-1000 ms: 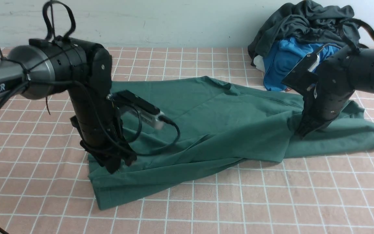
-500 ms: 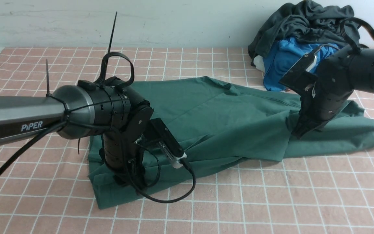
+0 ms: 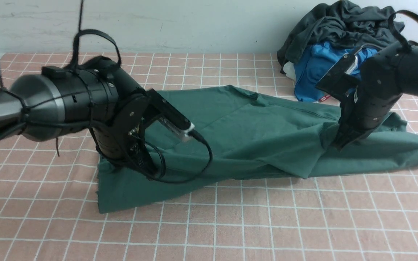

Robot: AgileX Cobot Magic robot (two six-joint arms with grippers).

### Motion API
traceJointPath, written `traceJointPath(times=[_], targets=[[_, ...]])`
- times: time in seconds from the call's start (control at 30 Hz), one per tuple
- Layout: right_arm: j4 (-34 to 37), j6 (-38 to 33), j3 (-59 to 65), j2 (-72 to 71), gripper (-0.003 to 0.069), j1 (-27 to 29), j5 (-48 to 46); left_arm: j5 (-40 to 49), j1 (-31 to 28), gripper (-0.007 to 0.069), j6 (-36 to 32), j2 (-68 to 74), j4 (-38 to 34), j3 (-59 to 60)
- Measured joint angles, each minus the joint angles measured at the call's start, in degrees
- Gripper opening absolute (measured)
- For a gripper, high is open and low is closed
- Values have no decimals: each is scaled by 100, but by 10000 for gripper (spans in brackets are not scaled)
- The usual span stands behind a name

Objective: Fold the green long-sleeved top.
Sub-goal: Use both arms to drag the lower edge of the fabric forward and fold it over the upper edge

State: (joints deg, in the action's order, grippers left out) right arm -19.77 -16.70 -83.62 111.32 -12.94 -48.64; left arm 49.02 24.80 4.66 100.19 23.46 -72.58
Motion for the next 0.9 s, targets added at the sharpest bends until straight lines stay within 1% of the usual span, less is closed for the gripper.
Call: traceJointPath(times=[0.1, 0.17, 0.23, 0.37, 0.43, 0.47, 0.5, 0.57, 0.63, 0.67, 0.7, 0.77, 0.83, 0.87, 0.9], targets=[[31, -244, -235, -23, 2, 117, 321, -264, -509, 6, 182, 67, 0, -564], [34, -299, -326, 4, 2, 178, 489, -417, -696, 6, 216, 146, 0, -839], [49, -400, -490, 115, 2, 272, 803, -744, -988, 6, 248, 464, 0, -1378], [49, -441, -667, 474, 2, 338, 1561, -1198, -1342, 6, 288, 1391, 7, -2432], [49, -358, -723, 718, 2, 337, 1885, -1332, -1433, 8, 306, 1912, 13, -2883], [49, -344, -737, 769, 2, 337, 1914, -1333, -1433, 9, 306, 1912, 13, -2925], [41, -133, -831, 986, 6, 337, 2115, -1370, -1476, 30, 306, 2415, 18, -3275], [23, 34, -910, 1118, 13, 337, 2174, -1370, -1488, 55, 306, 2641, 18, -3449], [-12, 454, -1128, 1380, 56, 337, 2190, -1352, -1499, 142, 318, 3045, 18, -3780], [-44, 630, -1223, 1468, 85, 337, 2177, -1293, -1499, 203, 338, 3193, 18, -3935], [-88, 841, -1342, 1517, 125, 337, 2101, -1207, -1499, 265, 370, 3279, 18, -4079], [-187, 1230, -1584, 1536, 198, 337, 1856, -967, -1499, 359, 443, 3312, 18, -4321], [-241, 1583, -1889, 1536, 254, 332, 1534, -656, -1499, 415, 485, 3275, 18, -4572], [-222, 1761, -2082, 1521, 276, 332, 1307, -456, -1499, 428, 500, 3235, 18, -4679], [-210, 1791, -2121, 1524, 279, 332, 1256, -413, -1499, 432, 502, 3213, 18, -4726]])
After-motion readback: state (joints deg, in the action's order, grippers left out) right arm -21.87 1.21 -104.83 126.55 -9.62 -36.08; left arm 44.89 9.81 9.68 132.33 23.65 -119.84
